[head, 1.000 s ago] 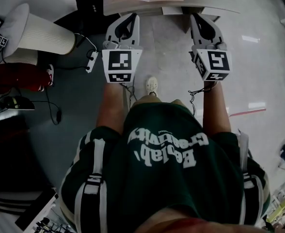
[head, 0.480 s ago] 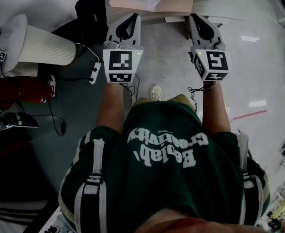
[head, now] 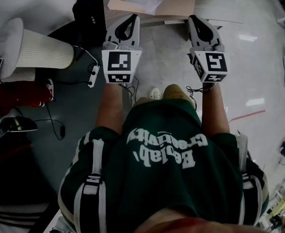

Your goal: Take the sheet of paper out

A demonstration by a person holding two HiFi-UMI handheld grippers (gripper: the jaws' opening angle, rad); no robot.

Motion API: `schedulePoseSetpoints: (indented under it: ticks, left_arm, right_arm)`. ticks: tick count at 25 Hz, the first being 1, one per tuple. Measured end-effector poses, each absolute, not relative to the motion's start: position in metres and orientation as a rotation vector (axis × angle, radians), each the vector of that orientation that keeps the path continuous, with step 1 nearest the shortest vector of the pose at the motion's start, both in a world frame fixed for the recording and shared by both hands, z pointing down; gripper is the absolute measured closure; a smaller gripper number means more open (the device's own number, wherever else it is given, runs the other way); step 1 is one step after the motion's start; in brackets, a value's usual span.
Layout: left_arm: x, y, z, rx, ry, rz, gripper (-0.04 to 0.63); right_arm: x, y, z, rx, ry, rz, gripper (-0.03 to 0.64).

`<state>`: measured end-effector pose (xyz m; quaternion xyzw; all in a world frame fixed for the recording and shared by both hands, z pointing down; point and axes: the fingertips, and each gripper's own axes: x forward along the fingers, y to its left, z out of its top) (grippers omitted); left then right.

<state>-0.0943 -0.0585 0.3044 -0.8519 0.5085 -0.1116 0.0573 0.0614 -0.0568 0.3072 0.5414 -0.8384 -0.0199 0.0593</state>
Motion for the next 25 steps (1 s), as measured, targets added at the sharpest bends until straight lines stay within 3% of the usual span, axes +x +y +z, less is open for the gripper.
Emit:
schedulePoseSetpoints:
  ticks: [25]
  left_arm:
    - [-0.075, -0.179, 0.323, -2.529, 1.687, -0.423, 0.576]
  right_arm:
    - [0.072, -0.205, 0.327, 1.469, -2.632, -0.013, 0.581]
